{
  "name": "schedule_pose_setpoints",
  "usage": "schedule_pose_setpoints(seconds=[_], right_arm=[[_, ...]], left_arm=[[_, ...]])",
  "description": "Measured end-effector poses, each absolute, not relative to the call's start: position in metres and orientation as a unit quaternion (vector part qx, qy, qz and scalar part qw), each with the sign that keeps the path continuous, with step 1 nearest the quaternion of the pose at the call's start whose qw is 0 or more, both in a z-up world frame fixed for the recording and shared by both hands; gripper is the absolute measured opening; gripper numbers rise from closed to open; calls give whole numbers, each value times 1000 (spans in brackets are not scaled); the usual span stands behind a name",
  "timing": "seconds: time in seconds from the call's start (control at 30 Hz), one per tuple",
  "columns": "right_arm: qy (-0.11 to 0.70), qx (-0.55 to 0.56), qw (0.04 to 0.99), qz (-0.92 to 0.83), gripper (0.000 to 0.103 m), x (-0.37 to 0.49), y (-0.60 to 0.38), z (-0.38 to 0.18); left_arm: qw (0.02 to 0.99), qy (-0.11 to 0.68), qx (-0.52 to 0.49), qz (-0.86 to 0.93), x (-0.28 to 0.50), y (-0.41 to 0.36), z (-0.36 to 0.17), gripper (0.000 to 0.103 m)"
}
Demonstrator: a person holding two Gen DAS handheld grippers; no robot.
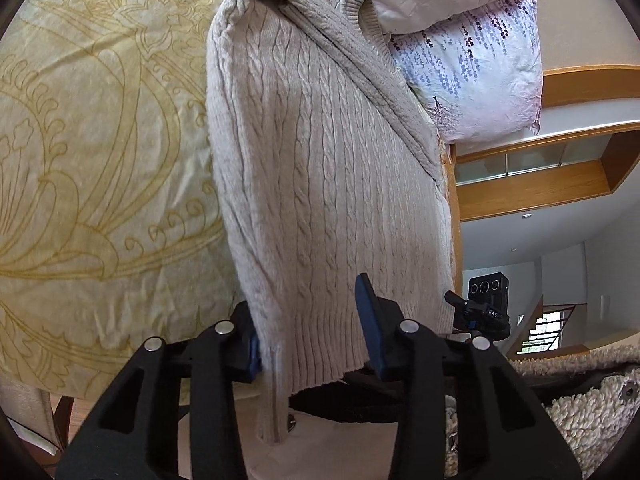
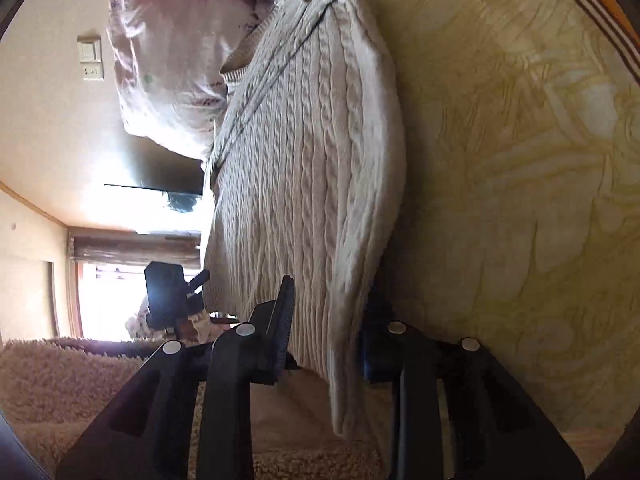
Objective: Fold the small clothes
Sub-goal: 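Grasp the sweater hem with both tools and lift it toward the collar, then carry the held hem over the body toward the collar with both tools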
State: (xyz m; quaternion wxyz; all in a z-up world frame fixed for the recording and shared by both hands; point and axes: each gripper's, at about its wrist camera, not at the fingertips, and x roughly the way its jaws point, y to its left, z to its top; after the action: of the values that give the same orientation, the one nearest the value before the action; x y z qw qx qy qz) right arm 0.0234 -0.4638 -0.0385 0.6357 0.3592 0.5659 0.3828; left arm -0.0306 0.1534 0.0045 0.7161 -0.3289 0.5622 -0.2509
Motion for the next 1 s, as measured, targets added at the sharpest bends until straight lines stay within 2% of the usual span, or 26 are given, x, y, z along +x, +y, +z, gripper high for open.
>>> schedule_pose_setpoints(seconds=[0.13, 0.2, 0.3, 0.57, 1.0], right_arm=[[567, 343, 641, 386, 22, 17, -460, -37], [565, 323, 654, 385, 13, 18, -458, -35], [548, 287, 683, 389, 8, 18, -454, -26], [467, 281, 739, 396, 8, 26, -453, 7], [342, 384, 772, 374, 8, 48, -471, 40]], left_arm=[[717, 565, -325, -248, -34, 152, 3, 26], [718, 567, -320, -244, -33, 152, 3, 19], [728, 565, -302, -246, -31, 151, 7, 10], [760, 505, -324, -250, -18, 170, 33, 8], [789, 408, -397, -230, 7, 205, 66, 7]])
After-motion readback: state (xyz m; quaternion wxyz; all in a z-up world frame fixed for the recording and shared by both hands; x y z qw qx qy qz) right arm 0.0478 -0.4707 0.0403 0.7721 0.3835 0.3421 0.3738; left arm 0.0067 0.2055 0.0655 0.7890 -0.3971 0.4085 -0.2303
